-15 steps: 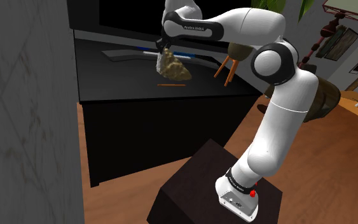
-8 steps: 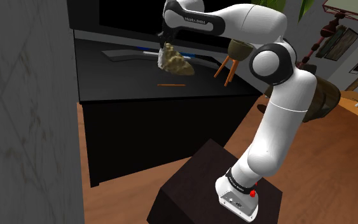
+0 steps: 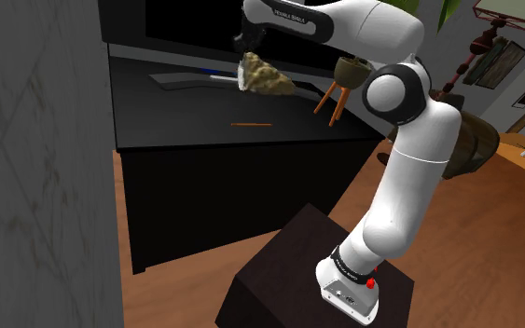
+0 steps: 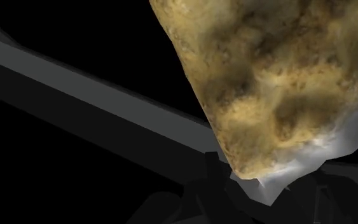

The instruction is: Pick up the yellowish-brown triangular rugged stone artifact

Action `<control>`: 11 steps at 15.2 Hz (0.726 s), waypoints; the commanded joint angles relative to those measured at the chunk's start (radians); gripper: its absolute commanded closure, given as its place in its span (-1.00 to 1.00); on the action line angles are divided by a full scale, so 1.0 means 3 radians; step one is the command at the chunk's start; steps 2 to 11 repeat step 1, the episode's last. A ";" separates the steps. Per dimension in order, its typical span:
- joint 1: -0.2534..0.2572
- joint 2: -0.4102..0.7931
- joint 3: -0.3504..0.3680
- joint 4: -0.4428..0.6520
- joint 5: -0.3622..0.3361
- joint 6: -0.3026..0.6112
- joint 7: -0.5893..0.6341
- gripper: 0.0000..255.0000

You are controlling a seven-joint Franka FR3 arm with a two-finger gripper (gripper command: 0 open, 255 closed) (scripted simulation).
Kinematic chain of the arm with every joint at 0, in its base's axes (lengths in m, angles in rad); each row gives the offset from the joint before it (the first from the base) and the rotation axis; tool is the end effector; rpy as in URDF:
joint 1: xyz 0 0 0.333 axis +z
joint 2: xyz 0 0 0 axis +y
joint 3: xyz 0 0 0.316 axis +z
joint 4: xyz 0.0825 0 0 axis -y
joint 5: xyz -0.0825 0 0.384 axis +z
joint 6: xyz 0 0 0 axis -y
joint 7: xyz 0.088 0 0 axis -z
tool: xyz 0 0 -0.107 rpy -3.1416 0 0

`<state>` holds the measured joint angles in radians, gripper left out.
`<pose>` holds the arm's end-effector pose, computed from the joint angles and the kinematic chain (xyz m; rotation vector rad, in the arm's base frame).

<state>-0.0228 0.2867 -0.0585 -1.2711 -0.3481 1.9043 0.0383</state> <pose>0.6667 -0.0725 0.6345 2.7338 -0.0784 0.4688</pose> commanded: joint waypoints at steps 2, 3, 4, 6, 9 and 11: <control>0.0001 0.0009 0.0000 0.0049 0.0001 -0.0028 -0.0009 1.00; 0.0001 0.0009 0.0000 0.0049 0.0001 -0.0028 -0.0009 1.00; 0.0001 0.0009 0.0000 0.0049 0.0001 -0.0028 -0.0009 1.00; 0.0001 0.0009 0.0000 0.0049 0.0001 -0.0028 -0.0009 1.00; 0.0001 0.0009 0.0000 0.0049 0.0001 -0.0028 -0.0009 1.00; 0.0001 0.0009 0.0000 0.0049 0.0001 -0.0028 -0.0009 1.00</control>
